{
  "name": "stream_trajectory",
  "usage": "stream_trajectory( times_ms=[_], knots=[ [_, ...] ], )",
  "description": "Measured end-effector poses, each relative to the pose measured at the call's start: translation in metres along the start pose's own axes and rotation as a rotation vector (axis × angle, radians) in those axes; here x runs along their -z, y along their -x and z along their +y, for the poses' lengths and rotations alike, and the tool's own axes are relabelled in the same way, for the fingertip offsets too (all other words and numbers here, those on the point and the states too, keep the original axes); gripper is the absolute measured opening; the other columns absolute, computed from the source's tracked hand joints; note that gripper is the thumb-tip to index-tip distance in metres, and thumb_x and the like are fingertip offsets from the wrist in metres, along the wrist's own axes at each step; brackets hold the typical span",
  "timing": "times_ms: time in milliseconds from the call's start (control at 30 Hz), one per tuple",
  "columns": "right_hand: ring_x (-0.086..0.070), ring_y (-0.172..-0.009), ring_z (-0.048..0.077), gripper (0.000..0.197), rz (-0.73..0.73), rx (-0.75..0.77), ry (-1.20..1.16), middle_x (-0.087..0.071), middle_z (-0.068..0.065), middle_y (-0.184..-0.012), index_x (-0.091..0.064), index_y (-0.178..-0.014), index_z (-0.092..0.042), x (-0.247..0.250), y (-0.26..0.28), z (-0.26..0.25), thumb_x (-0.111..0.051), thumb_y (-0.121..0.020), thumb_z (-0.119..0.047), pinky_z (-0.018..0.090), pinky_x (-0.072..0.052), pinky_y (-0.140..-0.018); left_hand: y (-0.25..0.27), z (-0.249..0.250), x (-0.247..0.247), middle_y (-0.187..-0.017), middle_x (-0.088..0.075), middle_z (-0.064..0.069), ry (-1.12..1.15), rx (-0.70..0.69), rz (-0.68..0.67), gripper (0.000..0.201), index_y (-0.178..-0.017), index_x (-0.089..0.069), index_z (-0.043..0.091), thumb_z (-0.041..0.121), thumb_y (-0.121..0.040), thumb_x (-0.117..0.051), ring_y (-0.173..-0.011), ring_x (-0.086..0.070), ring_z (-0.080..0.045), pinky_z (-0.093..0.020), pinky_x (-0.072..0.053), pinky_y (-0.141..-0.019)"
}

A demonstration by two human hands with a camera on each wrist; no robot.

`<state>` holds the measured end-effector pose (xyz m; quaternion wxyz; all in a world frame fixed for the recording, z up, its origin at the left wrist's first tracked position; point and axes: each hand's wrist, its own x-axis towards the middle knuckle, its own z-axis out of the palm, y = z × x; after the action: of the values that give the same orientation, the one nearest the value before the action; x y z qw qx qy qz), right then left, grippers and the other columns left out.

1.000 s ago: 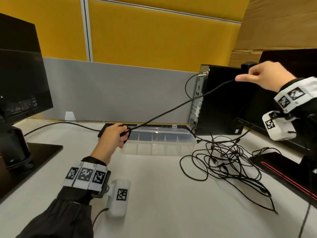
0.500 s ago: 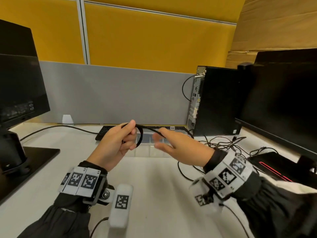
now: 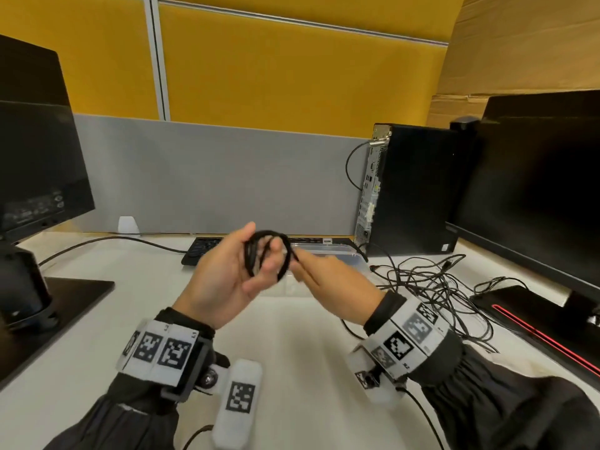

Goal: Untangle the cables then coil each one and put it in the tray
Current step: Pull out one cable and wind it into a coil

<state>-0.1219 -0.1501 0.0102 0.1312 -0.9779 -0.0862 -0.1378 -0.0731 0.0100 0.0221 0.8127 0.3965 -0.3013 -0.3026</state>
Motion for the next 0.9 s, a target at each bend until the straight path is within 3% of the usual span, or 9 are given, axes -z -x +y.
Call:
stream_trajectory(
  times_ms=[133,233,333,433,533,600,667,767,900],
  knots=[
    [-0.045,-0.064,0.010,0.021,-0.332,-0.002,-0.040,-0.046,-0.010,-0.073,-0.039,-0.095,-0.021,-0.008,0.014,-0.006,-0.025,-0.102,-0.034,0.023,-0.035,-0.059,-0.002,0.003,0.007,-0.067,-0.058,0.000,0.232,-0.201,0.125,0.043,-0.082,-0.067,0.008,0.028,-0.096,-0.032,-0.048,-0.050,-0.008,-0.017,-0.046,-0.053],
    [-0.054,-0.073,0.023,0.027,-0.352,0.022,0.075,-0.057,0.004,-0.086,-0.041,-0.108,-0.017,-0.006,0.022,-0.018,-0.023,-0.102,-0.036,0.034,-0.043,-0.065,-0.008,-0.003,0.008,-0.083,-0.070,-0.003,0.220,-0.336,0.218,0.035,-0.102,-0.058,0.004,0.025,-0.100,-0.030,-0.078,-0.069,-0.014,-0.025,-0.056,-0.076],
    [-0.054,-0.077,0.028,0.026,-0.240,0.043,0.221,-0.058,0.010,-0.093,-0.040,-0.114,-0.014,0.005,0.033,-0.029,-0.024,-0.102,-0.031,0.034,-0.040,-0.065,-0.009,-0.006,0.011,-0.086,-0.072,-0.004,0.120,-0.421,0.321,0.028,-0.105,-0.057,0.003,0.021,-0.098,-0.037,-0.086,-0.070,-0.018,-0.027,-0.056,-0.082],
    [-0.053,-0.084,0.025,0.016,-0.148,0.056,0.202,-0.058,0.004,-0.099,-0.046,-0.108,-0.016,0.021,0.039,-0.032,-0.031,-0.101,-0.019,0.032,-0.038,-0.067,-0.009,-0.007,0.009,-0.080,-0.072,-0.002,-0.019,-0.449,0.389,0.022,-0.104,-0.060,0.005,0.018,-0.095,-0.044,-0.083,-0.070,-0.018,-0.026,-0.055,-0.082],
    [-0.050,-0.072,0.014,0.012,-0.036,0.047,0.078,-0.049,-0.007,-0.079,-0.045,-0.091,-0.020,0.029,0.043,-0.029,-0.036,-0.100,-0.020,0.031,-0.040,-0.067,-0.010,-0.004,0.014,-0.070,-0.070,0.002,-0.121,-0.476,0.467,0.014,-0.093,-0.061,0.007,0.015,-0.093,-0.050,-0.072,-0.070,-0.015,-0.024,-0.056,-0.079],
    [-0.042,-0.058,0.005,0.024,0.111,0.070,0.050,-0.042,-0.014,-0.066,-0.048,-0.091,-0.020,0.033,0.046,-0.027,-0.032,-0.100,-0.036,0.028,-0.038,-0.059,-0.010,-0.003,0.020,-0.067,-0.070,0.002,-0.200,-0.480,0.508,0.014,-0.088,-0.061,0.007,0.015,-0.093,-0.051,-0.070,-0.070,-0.014,-0.024,-0.057,-0.076],
    [-0.043,-0.051,0.008,0.040,0.216,0.150,0.107,-0.043,-0.014,-0.059,-0.051,-0.090,-0.019,0.036,0.051,-0.029,-0.025,-0.097,-0.049,0.028,-0.039,-0.052,-0.011,-0.004,0.023,-0.067,-0.070,0.001,-0.260,-0.464,0.524,0.017,-0.087,-0.060,0.007,0.017,-0.095,-0.049,-0.069,-0.070,-0.015,-0.023,-0.057,-0.074],
    [-0.046,-0.045,0.020,0.036,0.229,0.292,0.231,-0.047,-0.008,-0.056,-0.048,-0.086,-0.019,0.030,0.060,-0.036,-0.024,-0.097,-0.044,0.031,-0.038,-0.040,-0.013,-0.006,0.026,-0.069,-0.070,-0.002,-0.252,-0.452,0.530,0.021,-0.088,-0.056,0.007,0.020,-0.099,-0.043,-0.067,-0.070,-0.016,-0.024,-0.056,-0.071],
    [-0.044,-0.042,0.020,0.040,0.375,0.334,0.285,-0.046,-0.007,-0.053,-0.053,-0.083,-0.017,0.039,0.058,-0.033,-0.026,-0.099,-0.043,0.031,-0.038,-0.037,-0.013,-0.011,0.022,-0.071,-0.070,-0.007,-0.450,-0.344,0.413,0.025,-0.087,-0.054,0.006,0.020,-0.100,-0.038,-0.065,-0.069,-0.019,-0.027,-0.054,-0.071]
  ],
)
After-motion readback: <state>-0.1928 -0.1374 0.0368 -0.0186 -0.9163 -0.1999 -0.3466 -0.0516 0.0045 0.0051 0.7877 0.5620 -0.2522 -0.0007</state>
